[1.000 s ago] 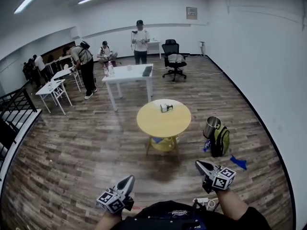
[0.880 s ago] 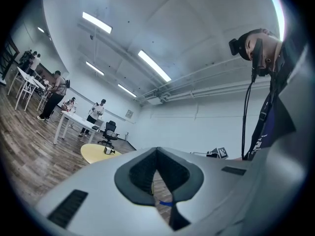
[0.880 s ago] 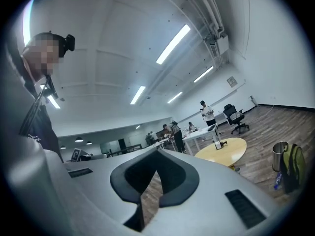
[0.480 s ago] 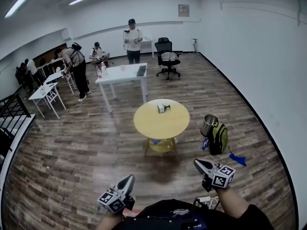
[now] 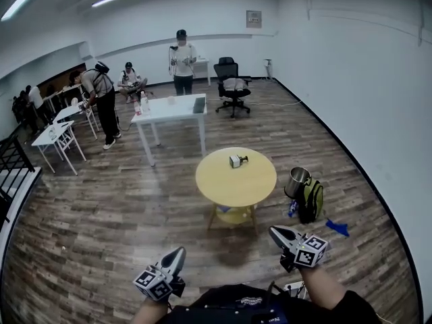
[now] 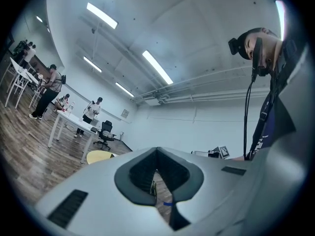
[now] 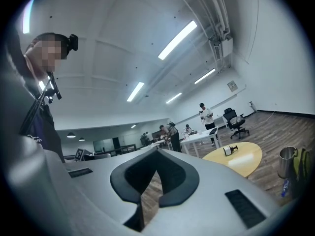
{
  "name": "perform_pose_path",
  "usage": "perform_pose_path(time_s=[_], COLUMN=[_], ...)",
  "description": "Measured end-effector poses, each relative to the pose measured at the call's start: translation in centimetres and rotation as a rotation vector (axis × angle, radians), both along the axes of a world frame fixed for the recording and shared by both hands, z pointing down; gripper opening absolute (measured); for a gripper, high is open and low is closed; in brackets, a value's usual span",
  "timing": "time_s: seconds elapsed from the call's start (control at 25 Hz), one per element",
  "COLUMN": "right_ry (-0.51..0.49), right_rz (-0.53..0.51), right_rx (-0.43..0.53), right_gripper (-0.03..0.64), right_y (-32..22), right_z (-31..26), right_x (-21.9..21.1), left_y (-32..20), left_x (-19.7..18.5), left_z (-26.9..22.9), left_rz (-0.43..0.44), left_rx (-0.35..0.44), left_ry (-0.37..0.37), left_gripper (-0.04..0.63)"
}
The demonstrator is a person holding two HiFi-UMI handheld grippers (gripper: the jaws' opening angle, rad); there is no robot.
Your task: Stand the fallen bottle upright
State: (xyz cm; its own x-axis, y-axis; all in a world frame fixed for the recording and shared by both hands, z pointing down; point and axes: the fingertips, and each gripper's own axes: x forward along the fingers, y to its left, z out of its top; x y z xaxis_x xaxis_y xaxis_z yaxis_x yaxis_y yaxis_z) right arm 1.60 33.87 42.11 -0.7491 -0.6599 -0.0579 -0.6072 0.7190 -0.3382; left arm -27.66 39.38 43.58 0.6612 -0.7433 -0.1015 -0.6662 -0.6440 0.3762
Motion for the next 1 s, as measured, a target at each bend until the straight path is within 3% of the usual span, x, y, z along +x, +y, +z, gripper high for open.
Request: perform_pose_path(time_s=[0.2,0.4,1.0], right_ry=[0.0,-0.013,-0.005], right_rz=[-0.001,0.01,-0.099], right_rx=[-0.03,-0.043,-0.006], right_gripper=[0.02,0.02,0.02], right_y=[-2.5,-5.9,-18.7], right_z=[1.5,2.4,0.6], right_x=[-2.4,-0.1,17.6], left_y=[-3.0,-6.1,-16.6], left_x=[-2.0,-0.1,20.0], left_z=[1.3,2.2,0.4], left_rz=[0.008,0.01,-0.037], left_rx=[-0.024,-0.048,-0.015], left_ry=[-0.002,-0.01,-0.007], left_gripper=[0.006,0.006,0.006])
